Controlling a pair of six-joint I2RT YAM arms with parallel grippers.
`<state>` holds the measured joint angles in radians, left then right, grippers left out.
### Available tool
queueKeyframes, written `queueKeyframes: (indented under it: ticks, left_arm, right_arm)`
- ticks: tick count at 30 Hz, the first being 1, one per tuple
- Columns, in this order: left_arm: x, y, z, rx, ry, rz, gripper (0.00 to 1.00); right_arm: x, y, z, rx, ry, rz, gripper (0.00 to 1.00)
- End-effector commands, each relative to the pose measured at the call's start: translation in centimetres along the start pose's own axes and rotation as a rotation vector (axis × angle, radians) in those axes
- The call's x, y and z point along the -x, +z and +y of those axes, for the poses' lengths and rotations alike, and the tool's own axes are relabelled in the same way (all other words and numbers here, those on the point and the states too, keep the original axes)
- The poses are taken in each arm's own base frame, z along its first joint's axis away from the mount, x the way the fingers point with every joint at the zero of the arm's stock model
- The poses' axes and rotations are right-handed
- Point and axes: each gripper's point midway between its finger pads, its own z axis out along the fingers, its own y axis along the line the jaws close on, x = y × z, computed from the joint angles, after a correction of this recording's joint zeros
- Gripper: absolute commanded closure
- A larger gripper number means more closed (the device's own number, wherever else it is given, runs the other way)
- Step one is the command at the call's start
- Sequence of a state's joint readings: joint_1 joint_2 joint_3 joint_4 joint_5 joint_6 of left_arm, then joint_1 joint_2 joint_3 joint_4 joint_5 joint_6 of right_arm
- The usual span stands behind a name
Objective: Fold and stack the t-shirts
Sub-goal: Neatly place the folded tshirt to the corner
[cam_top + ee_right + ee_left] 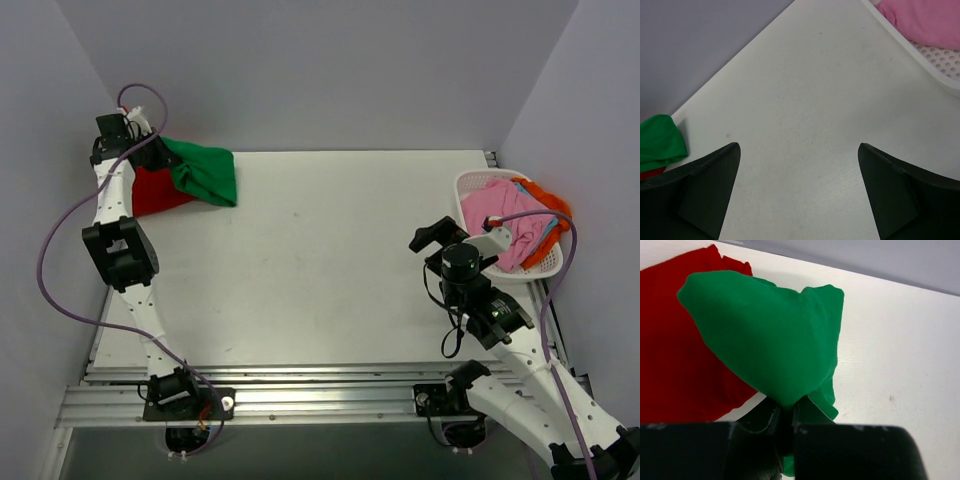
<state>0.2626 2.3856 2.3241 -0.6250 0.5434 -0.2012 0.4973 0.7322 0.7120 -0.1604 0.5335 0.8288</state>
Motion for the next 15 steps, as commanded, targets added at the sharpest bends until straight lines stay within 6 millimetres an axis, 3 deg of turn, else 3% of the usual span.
queueKeyframes:
  ticks: [1,2,3,4,5,6,8,9,15]
  left_arm:
    - [6.2,-6.5,-3.0,-0.061,0.089,-0.169,0.97]
    - [7.0,-7.6,-3.1,-0.066,0.083,-0.193,0.97]
    - [7.0,-8.2,-1.5,-0.056,0.052,-0.202,0.97]
    - [8.2,-9.4,-1.9,-0.094,0.061,-0.246,0.97]
    - [8.3,-9.9,-1.5,-0.105,0.010,-0.257,0.97]
    - [8.2,-10.6,0.5,-0.092,-0.030,-0.268,0.97]
    - [9.0,-11.8,0.9,-0.133,-0.060,-0.306,0.97]
    - [8.5,-12.0,2.4,-0.120,-0.088,-0.305,0.97]
    - [7.3,-11.6,5.1,-0.097,-0.131,-0.312,0.96]
  right_arm:
    - [0.4,-0.1,0.3,0.021,0.010,-0.015,0.00]
    - [0.4,-0.1,0.4,0.024,0.012,-0.015,0.00]
    - [0.4,-0.1,0.3,0.023,0.011,-0.014,0.00]
    - [0.5,-0.1,0.4,0.026,0.013,-0.015,0.00]
    - [0.4,-0.1,0.4,0.025,0.012,-0.014,0.00]
    - [0.4,-0.1,0.4,0.024,0.010,-0.015,0.00]
    - [0.4,-0.2,0.3,0.024,0.010,-0.015,0.00]
    - [0.5,-0.2,0.3,0.025,0.011,-0.015,0.00]
    - [0.3,-0.2,0.5,0.033,0.009,-0.009,0.00]
